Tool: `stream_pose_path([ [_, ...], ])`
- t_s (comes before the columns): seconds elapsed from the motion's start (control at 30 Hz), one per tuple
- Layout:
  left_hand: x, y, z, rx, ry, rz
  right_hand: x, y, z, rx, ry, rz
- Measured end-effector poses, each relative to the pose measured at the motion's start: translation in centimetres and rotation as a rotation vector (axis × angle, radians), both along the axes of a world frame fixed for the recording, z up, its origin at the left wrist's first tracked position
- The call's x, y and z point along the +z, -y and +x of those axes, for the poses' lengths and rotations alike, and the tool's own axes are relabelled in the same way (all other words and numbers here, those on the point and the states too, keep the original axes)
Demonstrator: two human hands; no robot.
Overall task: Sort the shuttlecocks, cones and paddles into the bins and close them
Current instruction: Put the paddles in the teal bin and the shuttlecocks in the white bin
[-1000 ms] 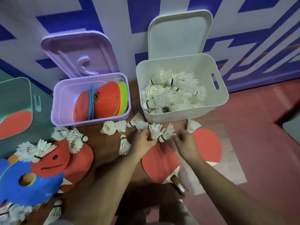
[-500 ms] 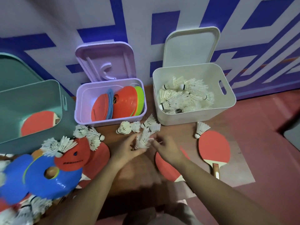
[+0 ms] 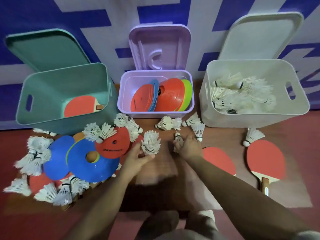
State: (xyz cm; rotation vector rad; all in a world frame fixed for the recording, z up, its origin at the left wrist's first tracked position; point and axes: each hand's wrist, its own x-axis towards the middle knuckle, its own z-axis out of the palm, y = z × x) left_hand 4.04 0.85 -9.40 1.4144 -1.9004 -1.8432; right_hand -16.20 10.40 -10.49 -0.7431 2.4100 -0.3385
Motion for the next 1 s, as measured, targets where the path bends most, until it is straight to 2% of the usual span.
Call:
stream_pose_path([
  [0.2, -0.4, 0.8, 1.1, -0.068, 0.045, -0.068, -0.4, -0.1, 0.5, -0.085, 0.145, -0.022],
  [0.27, -0.3, 0.9, 1.0, -0.093, 0.069, -0.091, 0.9, -0.6, 0.3, -0.159, 0.218, -0.132],
  [0.37, 0.0, 1.1, 0.4, -0.132, 0.09, -0.128, 3.7, -1.6, -0.3, -0.186, 0.317, -0.402],
  [0.47, 0.1, 1.7, -0.7, -0.213, 0.129, -0.152, 5.9, -2.7, -1.4, -0.036, 0.344, -0.518],
  [0.63, 1.0, 1.8, -4.3, -0.368, 0.1, -0.2, 8.2, -3.7, -3.3, 0.369, 0.161, -0.404],
  [0.8, 1.1, 0.9, -7.4, -0.463, 0.058, -0.243, 8.7, -4.0, -3.5, 0.462, 0.117, -0.361],
  [0.87, 0.9, 0.8, -8.2, -0.441, 0.05, -0.175, 8.1, -4.2, -3.6, 0.333, 0.163, -0.456],
  [0.93, 0.5, 0.8, -8.8, -0.413, 0.033, -0.114, 7.4, -4.2, -4.5, 0.014, 0.146, -0.562],
  [1.0, 0.0, 1.2, -8.9, -0.356, 0.02, -0.072, 6.3, -4.3, -6.1, -0.158, 0.031, -0.499],
])
